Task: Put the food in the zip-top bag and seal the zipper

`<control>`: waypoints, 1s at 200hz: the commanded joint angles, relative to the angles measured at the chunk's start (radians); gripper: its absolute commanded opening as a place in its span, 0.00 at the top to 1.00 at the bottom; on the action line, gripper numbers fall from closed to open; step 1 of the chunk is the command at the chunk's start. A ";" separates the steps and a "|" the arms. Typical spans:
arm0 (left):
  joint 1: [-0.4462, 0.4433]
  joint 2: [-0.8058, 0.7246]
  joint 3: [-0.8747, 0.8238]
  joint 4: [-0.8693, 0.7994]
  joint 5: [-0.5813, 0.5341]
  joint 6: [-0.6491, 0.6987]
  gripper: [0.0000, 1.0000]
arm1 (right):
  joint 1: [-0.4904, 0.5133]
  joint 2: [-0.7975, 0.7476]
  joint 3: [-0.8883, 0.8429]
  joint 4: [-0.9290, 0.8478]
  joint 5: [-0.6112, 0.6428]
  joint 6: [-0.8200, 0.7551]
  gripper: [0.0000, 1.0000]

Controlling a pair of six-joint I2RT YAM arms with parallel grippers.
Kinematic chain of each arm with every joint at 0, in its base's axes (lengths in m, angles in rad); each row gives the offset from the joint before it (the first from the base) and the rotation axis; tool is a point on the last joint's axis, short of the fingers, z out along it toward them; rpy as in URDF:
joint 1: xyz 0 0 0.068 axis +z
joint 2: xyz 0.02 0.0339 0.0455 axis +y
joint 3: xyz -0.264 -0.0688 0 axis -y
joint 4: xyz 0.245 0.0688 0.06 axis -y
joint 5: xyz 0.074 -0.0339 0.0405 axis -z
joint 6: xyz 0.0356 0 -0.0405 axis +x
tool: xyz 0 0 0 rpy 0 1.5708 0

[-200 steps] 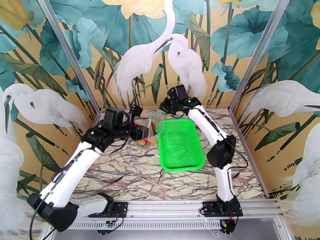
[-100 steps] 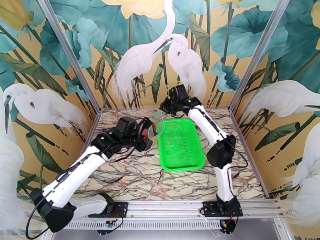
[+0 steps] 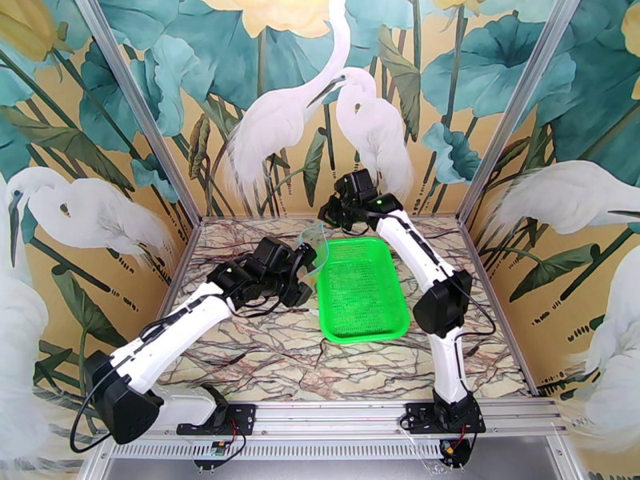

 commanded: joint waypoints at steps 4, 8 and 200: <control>-0.008 0.030 -0.005 0.002 -0.056 0.032 0.68 | 0.002 0.025 0.030 0.006 -0.020 0.009 1.00; -0.008 0.034 -0.003 0.001 -0.065 0.032 0.73 | 0.002 0.025 0.031 0.006 -0.021 0.008 1.00; 0.303 -0.212 0.137 -0.016 -0.313 -0.167 1.00 | 0.005 -0.358 -0.314 0.178 -0.113 0.060 1.00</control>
